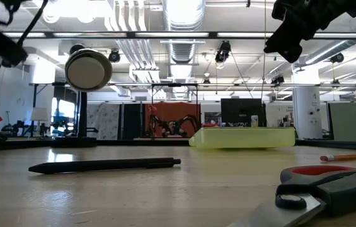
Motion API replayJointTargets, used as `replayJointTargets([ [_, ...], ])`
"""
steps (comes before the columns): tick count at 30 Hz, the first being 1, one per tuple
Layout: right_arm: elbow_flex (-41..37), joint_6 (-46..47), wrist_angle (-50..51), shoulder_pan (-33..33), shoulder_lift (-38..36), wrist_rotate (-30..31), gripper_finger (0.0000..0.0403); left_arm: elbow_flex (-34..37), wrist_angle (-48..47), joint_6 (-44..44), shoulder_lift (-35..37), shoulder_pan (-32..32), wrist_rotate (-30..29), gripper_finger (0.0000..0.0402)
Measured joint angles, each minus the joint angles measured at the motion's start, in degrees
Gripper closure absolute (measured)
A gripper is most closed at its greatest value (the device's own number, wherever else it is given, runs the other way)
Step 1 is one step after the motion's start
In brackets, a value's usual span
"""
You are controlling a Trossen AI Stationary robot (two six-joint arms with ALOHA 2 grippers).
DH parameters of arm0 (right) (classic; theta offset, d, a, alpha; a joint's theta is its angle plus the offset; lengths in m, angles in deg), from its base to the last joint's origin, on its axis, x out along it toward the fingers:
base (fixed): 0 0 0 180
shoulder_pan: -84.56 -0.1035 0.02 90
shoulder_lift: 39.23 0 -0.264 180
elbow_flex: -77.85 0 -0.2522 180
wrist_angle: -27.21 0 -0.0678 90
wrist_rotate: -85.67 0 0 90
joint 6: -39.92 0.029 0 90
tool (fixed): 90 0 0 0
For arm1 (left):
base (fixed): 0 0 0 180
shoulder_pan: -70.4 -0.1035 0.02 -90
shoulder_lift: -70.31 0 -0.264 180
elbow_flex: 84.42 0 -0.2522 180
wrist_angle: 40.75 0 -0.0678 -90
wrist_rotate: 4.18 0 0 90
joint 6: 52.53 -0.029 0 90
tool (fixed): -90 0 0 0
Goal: Pick & place school supplies into a supply box
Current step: Put the black pen into the supply box
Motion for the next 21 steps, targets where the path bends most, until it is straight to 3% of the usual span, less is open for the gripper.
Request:
replayJointTargets([
  [9,0.0,0.1,0.0,0.0,-0.1,-0.3,0.0324,7.9,9.9,-7.1,0.0,0.0,0.7,0.0393],
  [21,0.0,0.1,0.0,-0.3,-0.5,-0.5,0.0323,13.9,12.4,-9.0,-1.7,0.0,3.6,0.0401],
])
